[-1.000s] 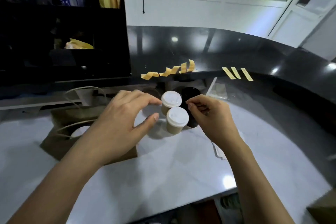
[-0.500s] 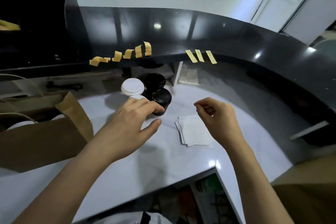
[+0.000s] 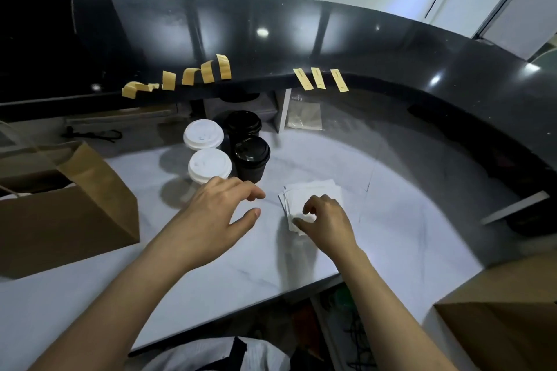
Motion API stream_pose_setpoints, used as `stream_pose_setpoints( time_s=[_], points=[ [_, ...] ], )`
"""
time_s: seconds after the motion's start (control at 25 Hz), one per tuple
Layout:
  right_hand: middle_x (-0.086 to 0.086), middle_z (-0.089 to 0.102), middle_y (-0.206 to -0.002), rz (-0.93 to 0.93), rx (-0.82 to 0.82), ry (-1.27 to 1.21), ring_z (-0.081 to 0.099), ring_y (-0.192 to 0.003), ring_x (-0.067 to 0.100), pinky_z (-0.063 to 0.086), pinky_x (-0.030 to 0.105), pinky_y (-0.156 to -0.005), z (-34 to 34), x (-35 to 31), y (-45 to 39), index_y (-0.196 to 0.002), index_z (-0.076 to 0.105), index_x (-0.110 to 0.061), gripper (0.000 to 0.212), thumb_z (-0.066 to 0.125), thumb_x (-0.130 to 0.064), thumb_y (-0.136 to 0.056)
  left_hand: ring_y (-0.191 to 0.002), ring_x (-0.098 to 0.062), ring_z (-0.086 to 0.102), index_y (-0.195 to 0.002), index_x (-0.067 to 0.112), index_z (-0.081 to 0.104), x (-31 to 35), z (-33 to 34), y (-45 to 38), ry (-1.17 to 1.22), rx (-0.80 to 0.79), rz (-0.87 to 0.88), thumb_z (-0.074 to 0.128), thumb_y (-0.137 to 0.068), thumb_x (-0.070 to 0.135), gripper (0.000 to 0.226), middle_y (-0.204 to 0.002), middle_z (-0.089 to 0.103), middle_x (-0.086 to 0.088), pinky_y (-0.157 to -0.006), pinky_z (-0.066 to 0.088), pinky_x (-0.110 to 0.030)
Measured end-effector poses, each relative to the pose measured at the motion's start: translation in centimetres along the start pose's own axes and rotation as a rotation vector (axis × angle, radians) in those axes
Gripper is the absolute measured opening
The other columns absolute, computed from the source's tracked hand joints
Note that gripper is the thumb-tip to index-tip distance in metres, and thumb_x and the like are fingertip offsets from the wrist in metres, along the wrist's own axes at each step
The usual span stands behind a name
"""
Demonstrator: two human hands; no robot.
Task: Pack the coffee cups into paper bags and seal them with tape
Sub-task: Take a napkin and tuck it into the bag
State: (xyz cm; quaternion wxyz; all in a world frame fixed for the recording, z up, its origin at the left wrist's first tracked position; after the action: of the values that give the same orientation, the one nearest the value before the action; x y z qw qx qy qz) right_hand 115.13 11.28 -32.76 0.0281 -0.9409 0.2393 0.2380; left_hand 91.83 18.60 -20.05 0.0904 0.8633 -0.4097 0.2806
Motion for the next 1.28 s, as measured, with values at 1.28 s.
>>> stream_pose_setpoints(
  time_s=[1.28],
  points=[
    [0.000, 0.062, -0.089, 0.082, 0.326, -0.204, 0.057, -0.077, 0.028, 0.044, 0.037, -0.065, -3.5, 1.7, -1.9, -0.114, 0.061, -0.022, 0.020, 0.050, -0.011, -0.101, -0.112, -0.004, 0.046, -0.124, 0.041, 0.055, -1.7, 1.1, -1.7, 0.043, -0.048, -0.064, 0.054, -0.097, 0.042, 0.027, -0.114, 0.057, 0.024, -0.097, 0.040, -0.027]
  ],
)
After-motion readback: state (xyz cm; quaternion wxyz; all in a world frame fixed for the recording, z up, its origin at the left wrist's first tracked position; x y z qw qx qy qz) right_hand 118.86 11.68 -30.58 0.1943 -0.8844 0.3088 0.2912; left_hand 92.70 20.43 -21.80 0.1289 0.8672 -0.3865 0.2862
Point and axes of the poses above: each hand's wrist, its own y-axis away from the middle knuckle, its own z-axis out of the palm, x = y × z, the point moved 4 cm from there along -y, towards the middle knuckle
